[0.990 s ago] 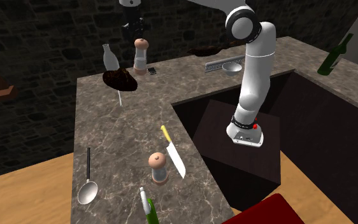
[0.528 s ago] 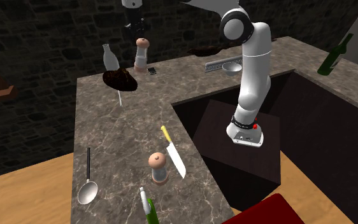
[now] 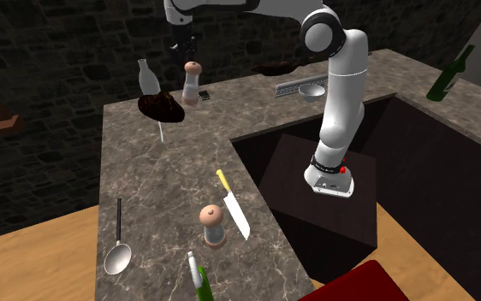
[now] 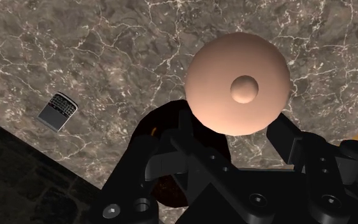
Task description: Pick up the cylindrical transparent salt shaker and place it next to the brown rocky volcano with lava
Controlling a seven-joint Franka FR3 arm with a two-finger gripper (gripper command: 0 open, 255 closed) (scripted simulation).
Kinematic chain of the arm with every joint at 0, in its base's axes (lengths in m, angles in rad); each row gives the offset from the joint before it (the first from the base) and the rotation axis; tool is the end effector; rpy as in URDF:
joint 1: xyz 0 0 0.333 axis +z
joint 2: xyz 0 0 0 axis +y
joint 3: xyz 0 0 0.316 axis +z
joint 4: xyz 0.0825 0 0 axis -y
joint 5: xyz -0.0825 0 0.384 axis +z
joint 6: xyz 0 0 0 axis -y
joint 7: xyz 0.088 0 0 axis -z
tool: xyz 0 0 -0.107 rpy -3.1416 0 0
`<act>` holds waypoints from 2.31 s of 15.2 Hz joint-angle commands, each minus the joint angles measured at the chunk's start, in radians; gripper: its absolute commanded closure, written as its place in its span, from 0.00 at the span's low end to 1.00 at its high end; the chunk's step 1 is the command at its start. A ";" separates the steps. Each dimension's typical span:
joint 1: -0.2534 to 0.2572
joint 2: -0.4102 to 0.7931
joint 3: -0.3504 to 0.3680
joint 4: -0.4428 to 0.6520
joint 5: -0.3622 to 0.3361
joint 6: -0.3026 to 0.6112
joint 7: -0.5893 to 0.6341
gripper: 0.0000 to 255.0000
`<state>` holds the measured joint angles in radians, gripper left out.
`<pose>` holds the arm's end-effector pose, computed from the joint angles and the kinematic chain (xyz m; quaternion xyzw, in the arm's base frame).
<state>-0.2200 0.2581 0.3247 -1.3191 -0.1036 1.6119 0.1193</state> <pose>0.6334 0.0274 0.6006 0.9996 -0.0124 0.0248 0.0084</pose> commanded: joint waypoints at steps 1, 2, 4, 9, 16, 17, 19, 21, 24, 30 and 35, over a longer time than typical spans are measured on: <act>-0.004 -0.013 0.000 -0.047 0.004 0.036 0.000 1.00; -0.006 -0.016 -0.001 -0.066 0.005 0.051 0.000 1.00; -0.008 -0.023 -0.001 -0.101 0.007 0.080 0.000 1.00; -0.014 -0.033 -0.003 -0.182 0.010 0.152 0.001 1.00; -0.018 -0.035 -0.005 -0.279 0.009 0.247 0.004 1.00; -0.018 -0.034 -0.005 -0.292 0.008 0.260 0.004 1.00; -0.019 -0.032 -0.006 -0.316 0.007 0.286 0.006 1.00; -0.019 -0.029 -0.006 -0.339 0.006 0.312 0.007 1.00; -0.019 -0.023 -0.008 -0.371 0.002 0.350 0.010 1.00; -0.019 -0.005 -0.010 -0.429 -0.006 0.424 0.017 1.00; -0.018 0.016 -0.013 -0.470 -0.016 0.485 0.024 1.00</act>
<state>-0.2381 0.2706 0.3117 -1.7804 -0.1177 2.0843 0.1417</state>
